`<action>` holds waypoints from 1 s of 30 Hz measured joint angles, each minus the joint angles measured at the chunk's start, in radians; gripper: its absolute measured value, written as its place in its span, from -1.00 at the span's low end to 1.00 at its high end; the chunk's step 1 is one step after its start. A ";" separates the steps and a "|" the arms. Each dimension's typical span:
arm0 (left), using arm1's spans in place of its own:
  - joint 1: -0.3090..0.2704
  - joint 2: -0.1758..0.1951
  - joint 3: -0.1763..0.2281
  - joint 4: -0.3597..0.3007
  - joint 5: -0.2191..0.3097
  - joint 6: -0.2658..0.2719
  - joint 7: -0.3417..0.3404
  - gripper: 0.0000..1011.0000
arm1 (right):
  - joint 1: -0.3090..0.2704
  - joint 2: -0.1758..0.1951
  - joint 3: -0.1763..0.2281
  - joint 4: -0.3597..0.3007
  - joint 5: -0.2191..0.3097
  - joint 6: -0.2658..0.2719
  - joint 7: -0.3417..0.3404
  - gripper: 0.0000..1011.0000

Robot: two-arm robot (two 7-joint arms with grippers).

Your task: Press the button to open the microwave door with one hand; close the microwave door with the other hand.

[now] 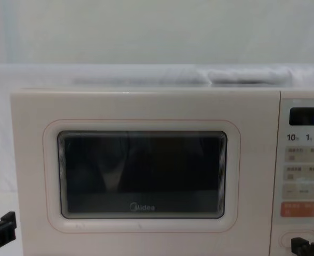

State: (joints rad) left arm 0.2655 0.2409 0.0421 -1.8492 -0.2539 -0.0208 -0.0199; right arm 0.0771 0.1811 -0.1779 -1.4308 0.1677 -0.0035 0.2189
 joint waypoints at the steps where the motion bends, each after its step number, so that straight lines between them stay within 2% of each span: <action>1: 0.000 0.000 0.000 0.000 0.000 0.000 0.000 0.98 | 0.002 -0.001 0.000 0.002 0.000 -0.002 0.000 -1.00; 30: 0.000 0.000 0.000 0.000 0.000 0.000 0.000 0.98 | 0.057 -0.015 0.008 0.086 0.004 -0.039 -0.010 -1.00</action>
State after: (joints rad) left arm 0.2655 0.2410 0.0421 -1.8492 -0.2538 -0.0208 -0.0199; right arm 0.1338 0.1663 -0.1696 -1.3451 0.1716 -0.0421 0.2087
